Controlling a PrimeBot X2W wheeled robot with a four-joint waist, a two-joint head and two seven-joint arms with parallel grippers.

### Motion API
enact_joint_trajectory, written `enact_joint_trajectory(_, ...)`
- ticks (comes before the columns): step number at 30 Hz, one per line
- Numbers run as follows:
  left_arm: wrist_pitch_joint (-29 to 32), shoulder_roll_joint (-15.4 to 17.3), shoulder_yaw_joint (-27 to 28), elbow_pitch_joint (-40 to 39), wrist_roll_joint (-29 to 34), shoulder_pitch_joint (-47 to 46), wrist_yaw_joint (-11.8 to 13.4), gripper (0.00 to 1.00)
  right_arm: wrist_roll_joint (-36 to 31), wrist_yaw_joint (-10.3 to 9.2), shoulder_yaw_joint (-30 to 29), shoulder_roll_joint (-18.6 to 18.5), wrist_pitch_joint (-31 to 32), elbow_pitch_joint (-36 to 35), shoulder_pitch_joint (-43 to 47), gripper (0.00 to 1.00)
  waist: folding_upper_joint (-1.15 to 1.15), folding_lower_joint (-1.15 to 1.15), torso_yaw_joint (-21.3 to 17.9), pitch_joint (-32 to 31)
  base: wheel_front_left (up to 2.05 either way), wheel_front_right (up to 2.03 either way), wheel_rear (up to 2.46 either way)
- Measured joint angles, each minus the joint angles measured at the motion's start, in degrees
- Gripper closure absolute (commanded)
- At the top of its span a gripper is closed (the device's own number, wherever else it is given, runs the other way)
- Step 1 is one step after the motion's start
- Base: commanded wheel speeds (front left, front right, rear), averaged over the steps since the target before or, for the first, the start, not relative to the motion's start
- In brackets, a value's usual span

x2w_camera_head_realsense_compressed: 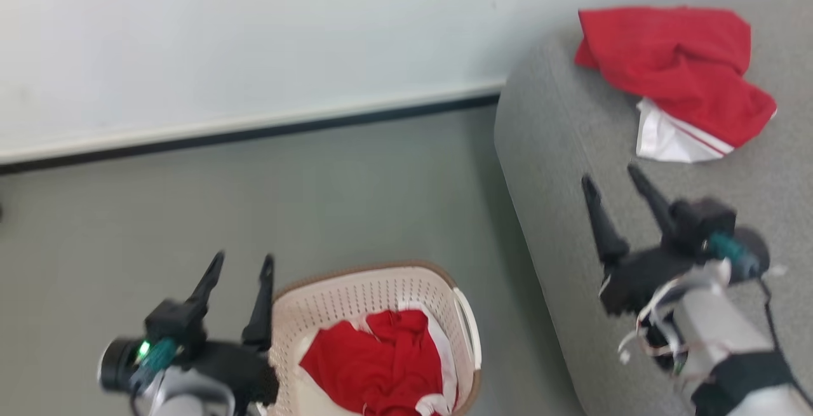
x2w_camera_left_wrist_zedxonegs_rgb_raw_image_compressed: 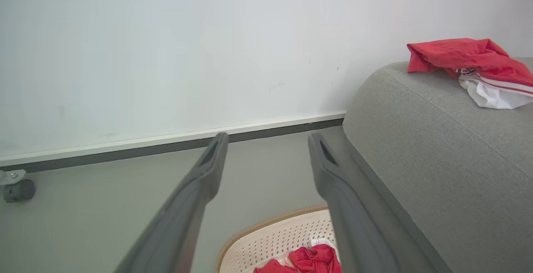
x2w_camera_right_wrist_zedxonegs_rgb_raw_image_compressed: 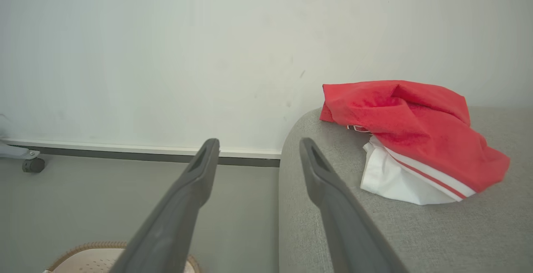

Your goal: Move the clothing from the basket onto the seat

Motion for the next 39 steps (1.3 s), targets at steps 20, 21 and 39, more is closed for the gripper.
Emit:
enact_joint_trajectory(20, 0.0, -1.7, 11.3, -9.5, 4.5, 17.8, 0.1, 0.00, -1.1, -5.43, -1.1, 0.1, 0.0, -20.5, 21.8, 0.00, 0.00, 0.01, 3.8, -11.7, 0.00, 0.00, 0.00)
enact_joint_trajectory(21, 0.0, -2.0, 11.4, -10.0, 4.9, 17.9, 0.1, 0.00, -1.2, -5.80, -1.3, 0.0, 0.0, -21.1, 22.2, 0.00, 0.01, 0.02, 3.9, -11.8, 0.00, 0.00, 0.00)
enact_joint_trajectory(39, 0.0, -3.5, 13.4, -12.6, 6.8, 19.7, 0.1, 0.00, -1.3, -7.10, -3.6, -0.6, 0.0, -26.8, 26.7, 0.00, 0.01, 0.02, 4.2, -11.8, 0.00, 0.00, 0.00)
